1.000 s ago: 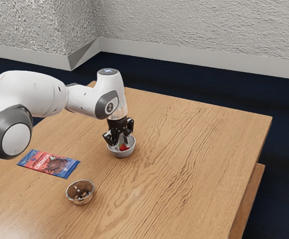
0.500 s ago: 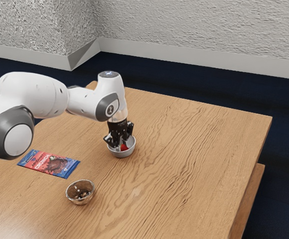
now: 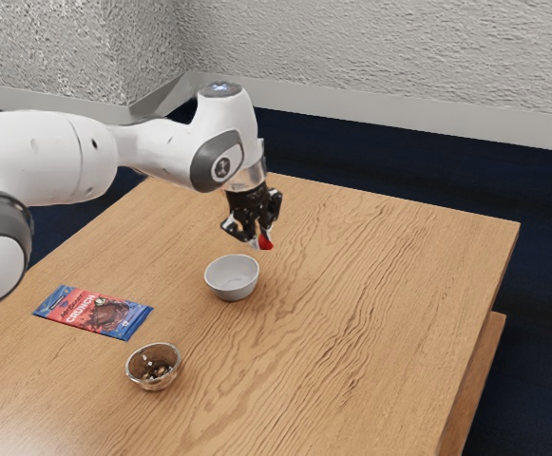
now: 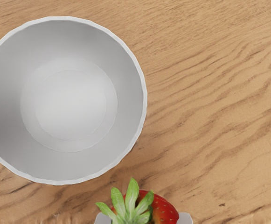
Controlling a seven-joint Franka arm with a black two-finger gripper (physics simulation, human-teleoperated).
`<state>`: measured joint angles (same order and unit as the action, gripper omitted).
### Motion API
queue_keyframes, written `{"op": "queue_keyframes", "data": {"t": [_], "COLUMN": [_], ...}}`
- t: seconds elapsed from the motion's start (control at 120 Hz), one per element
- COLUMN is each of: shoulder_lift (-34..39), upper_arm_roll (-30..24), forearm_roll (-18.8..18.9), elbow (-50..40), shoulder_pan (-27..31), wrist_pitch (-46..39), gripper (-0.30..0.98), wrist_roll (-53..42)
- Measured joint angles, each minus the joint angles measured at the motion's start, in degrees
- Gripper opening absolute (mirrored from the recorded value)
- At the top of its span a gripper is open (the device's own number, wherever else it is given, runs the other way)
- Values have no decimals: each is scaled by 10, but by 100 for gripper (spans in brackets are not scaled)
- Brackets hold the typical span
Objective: Take strawberry from the bowl
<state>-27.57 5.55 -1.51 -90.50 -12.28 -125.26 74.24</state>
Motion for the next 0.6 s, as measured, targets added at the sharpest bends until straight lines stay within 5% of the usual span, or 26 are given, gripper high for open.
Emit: {"op": "queue_keyframes", "data": {"t": [0.15, 0.5, 0.6], "shoulder_lift": [-44, -134, -140], "upper_arm_roll": [-13, -50, -51], "forearm_roll": [-3, -3, -4], "elbow": [32, 96, 98], "shoulder_pan": [-59, -75, -75], "wrist_pitch": [7, 9, 2], "gripper": [-4, -6, 8], "wrist_roll": [2, 4, 4]}}
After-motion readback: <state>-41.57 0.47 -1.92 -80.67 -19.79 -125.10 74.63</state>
